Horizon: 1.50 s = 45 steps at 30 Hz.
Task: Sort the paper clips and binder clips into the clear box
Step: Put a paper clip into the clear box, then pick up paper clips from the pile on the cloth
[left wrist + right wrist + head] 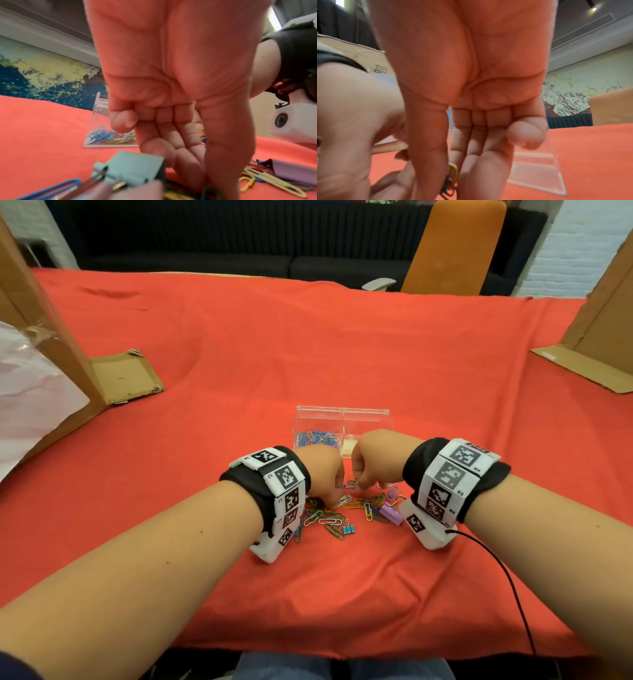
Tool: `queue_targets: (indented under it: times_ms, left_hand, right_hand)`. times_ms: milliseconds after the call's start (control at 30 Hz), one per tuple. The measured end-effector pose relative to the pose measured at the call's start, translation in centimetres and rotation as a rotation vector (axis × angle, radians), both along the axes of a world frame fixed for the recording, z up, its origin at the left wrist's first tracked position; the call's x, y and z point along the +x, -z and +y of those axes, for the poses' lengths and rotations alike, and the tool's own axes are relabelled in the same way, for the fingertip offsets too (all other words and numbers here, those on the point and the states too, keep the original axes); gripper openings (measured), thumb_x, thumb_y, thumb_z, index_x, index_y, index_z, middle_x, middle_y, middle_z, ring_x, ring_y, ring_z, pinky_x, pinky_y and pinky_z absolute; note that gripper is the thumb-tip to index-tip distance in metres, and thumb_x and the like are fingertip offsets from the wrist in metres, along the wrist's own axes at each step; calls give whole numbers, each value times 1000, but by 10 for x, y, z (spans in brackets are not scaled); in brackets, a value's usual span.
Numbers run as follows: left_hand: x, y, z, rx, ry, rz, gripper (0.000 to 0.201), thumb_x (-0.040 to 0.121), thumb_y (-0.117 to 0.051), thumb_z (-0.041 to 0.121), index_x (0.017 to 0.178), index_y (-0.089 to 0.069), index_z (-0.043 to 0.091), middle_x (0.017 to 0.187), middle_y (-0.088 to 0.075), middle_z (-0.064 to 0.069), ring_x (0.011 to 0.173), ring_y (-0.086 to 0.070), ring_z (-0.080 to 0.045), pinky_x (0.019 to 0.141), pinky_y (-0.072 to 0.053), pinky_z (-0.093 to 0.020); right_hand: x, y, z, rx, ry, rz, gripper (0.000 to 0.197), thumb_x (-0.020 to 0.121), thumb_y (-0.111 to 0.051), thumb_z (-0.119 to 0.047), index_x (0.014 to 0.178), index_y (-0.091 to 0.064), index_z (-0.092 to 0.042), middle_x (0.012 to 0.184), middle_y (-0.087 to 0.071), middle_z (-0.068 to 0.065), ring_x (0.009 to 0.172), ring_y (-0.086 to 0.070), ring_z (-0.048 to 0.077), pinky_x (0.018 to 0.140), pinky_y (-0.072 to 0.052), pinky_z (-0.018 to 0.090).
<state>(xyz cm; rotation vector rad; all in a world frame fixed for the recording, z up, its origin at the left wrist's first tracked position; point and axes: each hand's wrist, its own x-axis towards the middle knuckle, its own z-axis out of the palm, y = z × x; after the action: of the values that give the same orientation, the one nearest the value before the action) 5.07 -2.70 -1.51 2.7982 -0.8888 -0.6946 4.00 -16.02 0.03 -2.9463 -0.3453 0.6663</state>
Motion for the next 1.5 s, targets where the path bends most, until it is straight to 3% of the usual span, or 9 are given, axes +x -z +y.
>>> queue_targets:
  times_ms: [333,433,633,700,800,1033,1166,1300,1500]
  left_hand:
    - [8,-6,10,-37,-47,-16,7,71,-71,15,74,-67,19,65,-61,3,62,-54,-14,57,-43,-24]
    - [21,-21,19,-178,-125,-93,7,72,-68,12,74,-69,18,57,-57,9,51,-49,-5,50,-39,-20]
    - [49,-40,31,-580,-384,-294,7,71,-69,12,74,-69,19,58,-60,10,43,-53,5,45,-37,-5]
    - [52,-40,31,-604,-413,-330,7,73,-69,12,78,-70,16,58,-60,10,48,-54,2,47,-38,-6]
    - [54,-33,28,-568,-430,-362,9,75,-69,13,84,-72,11,69,-63,1,65,-58,-12,59,-43,-20]
    - [49,-24,27,-438,-369,-349,12,77,-72,20,87,-76,14,79,-68,-1,73,-57,-12,68,-37,-20]
    - [31,-27,21,-348,-246,-260,16,74,-76,24,87,-76,14,75,-64,2,73,-58,-14,64,-42,-23]
    - [11,-16,10,-126,-87,-108,24,72,-79,26,92,-73,14,77,-63,3,71,-56,-14,54,-38,-19]
    - [-3,-2,-5,-13,-10,-32,34,70,-80,31,99,-72,14,92,-72,-4,74,-59,-16,50,-38,-21]
  right_hand:
    - [16,-23,0,77,81,-166,13,77,-74,-24,74,-64,-16,49,-55,-4,46,-55,12,52,-40,18]
    - [22,-27,0,121,123,-217,22,77,-75,-24,65,-56,-21,49,-54,-4,45,-54,12,52,-42,19]
    - [33,-30,7,206,163,-357,14,77,-75,-25,84,-71,-13,74,-62,4,51,-51,13,69,-47,27]
    - [37,-29,10,216,183,-387,19,77,-75,-26,88,-73,-11,74,-62,4,61,-54,18,59,-43,24]
    - [44,-26,13,220,216,-394,21,76,-75,-27,89,-73,-11,74,-62,5,68,-53,20,51,-35,23]
    - [46,-20,12,206,177,-370,25,76,-75,-29,96,-73,-13,98,-73,8,73,-56,18,68,-38,25]
    - [29,-27,2,189,122,-331,20,78,-75,-23,94,-73,-12,88,-71,5,50,-49,8,53,-39,25]
    - [4,-17,-3,30,37,-5,17,75,-77,-25,88,-73,-15,58,-61,-7,49,-55,10,53,-41,20]
    - [-16,2,0,-96,-30,74,42,69,-80,-37,102,-70,-14,73,-61,0,68,-55,17,51,-35,20]
